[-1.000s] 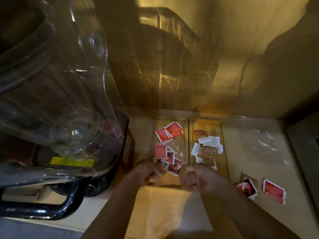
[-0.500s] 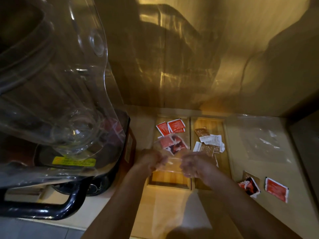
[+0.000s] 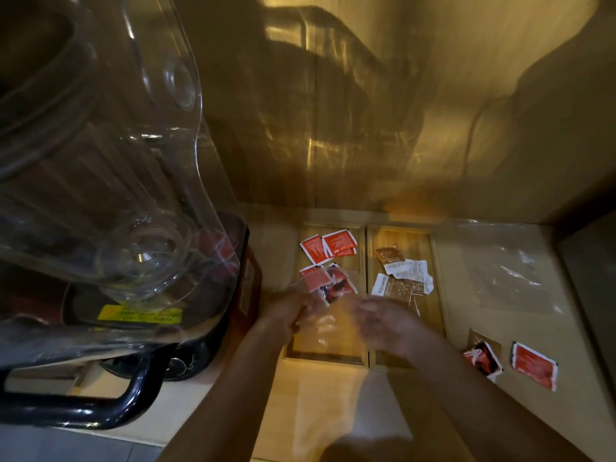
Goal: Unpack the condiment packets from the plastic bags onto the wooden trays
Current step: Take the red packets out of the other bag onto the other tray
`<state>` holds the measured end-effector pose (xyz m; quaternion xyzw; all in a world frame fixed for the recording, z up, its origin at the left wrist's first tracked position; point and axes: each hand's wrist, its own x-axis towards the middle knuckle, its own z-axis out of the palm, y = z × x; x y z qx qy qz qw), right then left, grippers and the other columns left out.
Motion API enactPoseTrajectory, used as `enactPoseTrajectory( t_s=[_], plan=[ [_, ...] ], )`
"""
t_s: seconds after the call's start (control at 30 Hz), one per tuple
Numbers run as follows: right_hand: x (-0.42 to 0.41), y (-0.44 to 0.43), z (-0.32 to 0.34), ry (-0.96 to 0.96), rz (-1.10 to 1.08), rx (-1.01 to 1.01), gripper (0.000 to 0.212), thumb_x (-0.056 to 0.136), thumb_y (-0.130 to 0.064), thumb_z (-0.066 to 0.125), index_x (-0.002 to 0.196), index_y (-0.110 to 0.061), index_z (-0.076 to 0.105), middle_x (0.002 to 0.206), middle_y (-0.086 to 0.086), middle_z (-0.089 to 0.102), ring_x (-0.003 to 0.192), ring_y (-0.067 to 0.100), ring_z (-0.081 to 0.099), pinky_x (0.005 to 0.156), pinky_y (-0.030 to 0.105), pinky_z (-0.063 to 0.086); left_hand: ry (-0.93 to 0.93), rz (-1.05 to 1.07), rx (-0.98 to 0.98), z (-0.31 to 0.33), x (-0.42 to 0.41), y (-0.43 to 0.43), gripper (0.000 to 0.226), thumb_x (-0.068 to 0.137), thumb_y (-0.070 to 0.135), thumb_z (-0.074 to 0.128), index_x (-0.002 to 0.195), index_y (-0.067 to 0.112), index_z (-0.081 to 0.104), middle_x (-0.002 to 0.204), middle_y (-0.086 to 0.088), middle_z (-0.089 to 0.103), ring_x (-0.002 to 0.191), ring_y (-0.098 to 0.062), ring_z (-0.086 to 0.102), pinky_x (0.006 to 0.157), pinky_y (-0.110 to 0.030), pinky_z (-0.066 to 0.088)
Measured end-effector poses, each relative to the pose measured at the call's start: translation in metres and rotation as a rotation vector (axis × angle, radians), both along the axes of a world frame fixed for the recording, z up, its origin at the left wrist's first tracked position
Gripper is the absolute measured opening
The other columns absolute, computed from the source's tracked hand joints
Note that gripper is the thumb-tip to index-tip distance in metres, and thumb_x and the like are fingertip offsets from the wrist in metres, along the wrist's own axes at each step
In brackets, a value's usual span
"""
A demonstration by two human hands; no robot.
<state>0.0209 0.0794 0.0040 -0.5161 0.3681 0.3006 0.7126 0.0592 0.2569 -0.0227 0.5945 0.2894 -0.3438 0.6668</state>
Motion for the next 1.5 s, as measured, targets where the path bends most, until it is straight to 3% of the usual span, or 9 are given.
enactPoseTrajectory(
  t_s=[0.13, 0.23, 0.37, 0.57, 0.77, 0.97, 1.1, 1.3, 1.5],
  plan=[
    [0.004, -0.004, 0.003, -0.078, -0.044, -0.006, 0.006, 0.082, -0.01, 0.061, 0.087, -0.011, 0.063, 0.077, 0.004, 0.067, 0.071, 0.019, 0.061, 0.063, 0.032, 0.049, -0.094, 0.023, 0.051, 0.012, 0.007, 0.001, 0.02, 0.078, -0.003, 0.054, 0.075, 0.01, 0.069, 0.062, -0.004, 0.066, 0.053, -0.012, 0.057, 0.055, -0.028, 0.052],
    [-0.009, -0.001, -0.004, 0.05, 0.036, -0.021, 0.008, 0.084, -0.006, 0.057, 0.08, -0.006, 0.064, 0.055, 0.004, 0.067, 0.049, 0.015, 0.062, 0.044, 0.023, 0.05, 0.021, -0.06, 0.075, 0.002, -0.007, 0.006, 0.024, 0.085, -0.003, 0.044, 0.07, 0.009, 0.059, 0.039, 0.003, 0.058, 0.033, -0.005, 0.05, 0.04, -0.019, 0.046],
    [-0.019, -0.002, -0.005, 0.098, 0.044, 0.009, 0.015, 0.084, -0.003, 0.054, 0.07, -0.001, 0.061, 0.047, 0.008, 0.062, 0.039, 0.018, 0.057, 0.039, 0.023, 0.045, 0.087, -0.117, 0.041, -0.004, -0.015, 0.012, 0.027, 0.085, -0.013, 0.038, 0.068, 0.003, 0.051, 0.053, -0.008, 0.057, 0.043, -0.014, 0.052, 0.037, -0.018, 0.044],
    [-0.017, -0.001, 0.001, -0.027, 0.083, -0.167, 0.018, 0.087, -0.017, 0.058, 0.073, -0.007, 0.062, 0.059, 0.004, 0.059, 0.047, 0.016, 0.052, 0.044, 0.024, 0.041, 0.156, -0.254, 0.107, 0.003, -0.019, 0.014, 0.023, 0.086, 0.005, 0.051, 0.065, 0.009, 0.058, 0.038, 0.002, 0.06, 0.032, -0.006, 0.055, 0.038, -0.016, 0.043],
    [-0.02, -0.006, 0.001, 0.047, 0.135, -0.134, 0.013, 0.088, -0.007, 0.053, 0.079, -0.007, 0.062, 0.064, 0.006, 0.064, 0.052, 0.015, 0.058, 0.041, 0.02, 0.045, 0.119, 0.142, 0.082, -0.001, -0.022, 0.005, 0.021, 0.088, 0.013, 0.053, 0.069, 0.009, 0.059, 0.054, -0.004, 0.057, 0.039, -0.013, 0.052, 0.035, -0.014, 0.04],
    [-0.032, -0.022, 0.008, 0.026, 0.161, -0.117, 0.014, 0.084, -0.009, 0.057, 0.071, -0.005, 0.059, 0.042, 0.003, 0.062, 0.034, 0.013, 0.056, 0.036, 0.017, 0.042, 0.15, 0.082, -0.011, 0.012, -0.034, 0.002, 0.03, 0.096, 0.009, 0.037, 0.069, 0.007, 0.05, 0.052, -0.006, 0.055, 0.037, -0.011, 0.048, 0.034, -0.016, 0.038],
    [-0.034, -0.034, 0.016, -0.071, 0.143, -0.127, 0.012, 0.084, -0.008, 0.057, 0.072, -0.007, 0.059, 0.043, 0.002, 0.061, 0.034, 0.013, 0.055, 0.041, 0.022, 0.043, 0.127, 0.094, -0.061, 0.025, -0.037, -0.006, 0.025, 0.095, 0.008, 0.042, 0.073, 0.007, 0.052, 0.064, -0.008, 0.05, 0.053, -0.014, 0.043, 0.036, -0.017, 0.043],
    [-0.036, -0.06, 0.027, -0.222, -0.024, -0.134, 0.005, 0.083, -0.002, 0.059, 0.081, -0.003, 0.063, 0.042, 0.001, 0.055, 0.035, 0.011, 0.048, 0.038, 0.018, 0.039, -0.118, 0.01, 0.033, 0.043, -0.027, -0.032, 0.01, 0.086, 0.008, 0.054, 0.088, 0.007, 0.063, 0.059, -0.001, 0.068, 0.057, -0.013, 0.059, 0.054, -0.024, 0.055],
    [-0.045, -0.101, 0.039, -0.366, -0.194, -0.357, 0.03, 0.085, 0.001, 0.057, 0.056, -0.009, 0.053, 0.051, 0.011, 0.053, 0.038, 0.015, 0.044, 0.037, 0.016, 0.031, -0.204, -0.177, 0.011, 0.062, -0.025, -0.092, 0.02, 0.077, 0.004, 0.068, 0.092, 0.01, 0.057, 0.071, -0.003, 0.06, 0.059, -0.014, 0.054, 0.06, -0.029, 0.053]
  ],
)
